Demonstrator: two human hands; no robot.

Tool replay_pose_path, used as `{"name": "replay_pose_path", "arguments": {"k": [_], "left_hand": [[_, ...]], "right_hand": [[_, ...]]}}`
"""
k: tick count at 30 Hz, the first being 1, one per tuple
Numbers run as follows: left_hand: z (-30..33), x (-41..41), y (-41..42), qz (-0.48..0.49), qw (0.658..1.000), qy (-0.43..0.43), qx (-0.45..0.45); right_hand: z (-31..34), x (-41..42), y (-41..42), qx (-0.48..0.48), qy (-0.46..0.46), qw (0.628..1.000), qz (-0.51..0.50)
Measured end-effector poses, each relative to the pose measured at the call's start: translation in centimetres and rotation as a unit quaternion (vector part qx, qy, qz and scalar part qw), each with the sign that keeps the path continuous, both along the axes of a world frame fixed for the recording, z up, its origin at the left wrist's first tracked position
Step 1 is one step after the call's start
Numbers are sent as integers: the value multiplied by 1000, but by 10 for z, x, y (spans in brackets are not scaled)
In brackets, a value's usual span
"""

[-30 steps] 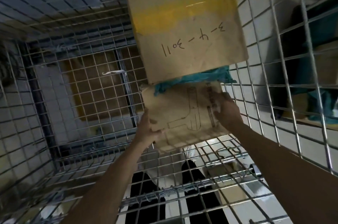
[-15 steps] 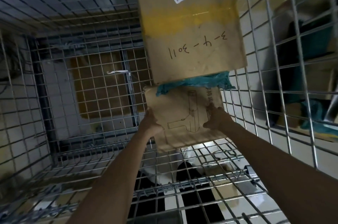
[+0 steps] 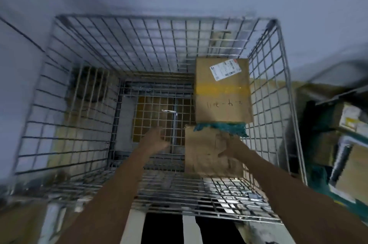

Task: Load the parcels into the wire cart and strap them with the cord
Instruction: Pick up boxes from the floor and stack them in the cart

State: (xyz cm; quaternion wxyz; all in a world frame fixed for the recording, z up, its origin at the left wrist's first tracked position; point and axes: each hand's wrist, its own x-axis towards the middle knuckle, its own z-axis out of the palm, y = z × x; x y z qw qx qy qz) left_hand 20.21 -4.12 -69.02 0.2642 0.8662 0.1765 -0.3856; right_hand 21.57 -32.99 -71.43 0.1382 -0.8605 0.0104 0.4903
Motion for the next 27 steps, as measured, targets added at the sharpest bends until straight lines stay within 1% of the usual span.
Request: {"name": "replay_pose_path", "arguments": {"k": [3, 7, 10, 13, 17, 19, 21, 24, 27], "left_hand": [[78, -10, 26, 22, 998, -63, 8], [171, -37, 63, 36, 985, -153, 72], [227, -77, 91, 86, 968, -212, 100], [265, -141, 119, 122, 952, -253, 120], [297, -270, 161, 177, 939, -254, 150], [309, -344, 179, 206, 934, -237, 170], [315, -417, 192, 269, 922, -217, 177], [313, -519, 207, 345, 901, -196, 176], [308, -597, 209, 395, 887, -138, 197]], "right_hand": [[67, 15, 29, 4, -49, 997, 65], [160, 19, 88, 23, -136, 979, 149], [222, 4, 139, 32, -194, 955, 223], [278, -38, 189, 48, -238, 925, 291], [323, -128, 256, 73, -276, 881, 376], [341, -183, 289, 94, -269, 865, 412], [356, -238, 321, 123, -252, 852, 442], [365, -312, 360, 134, -253, 819, 498], [362, -368, 389, 152, -241, 796, 534]]}}
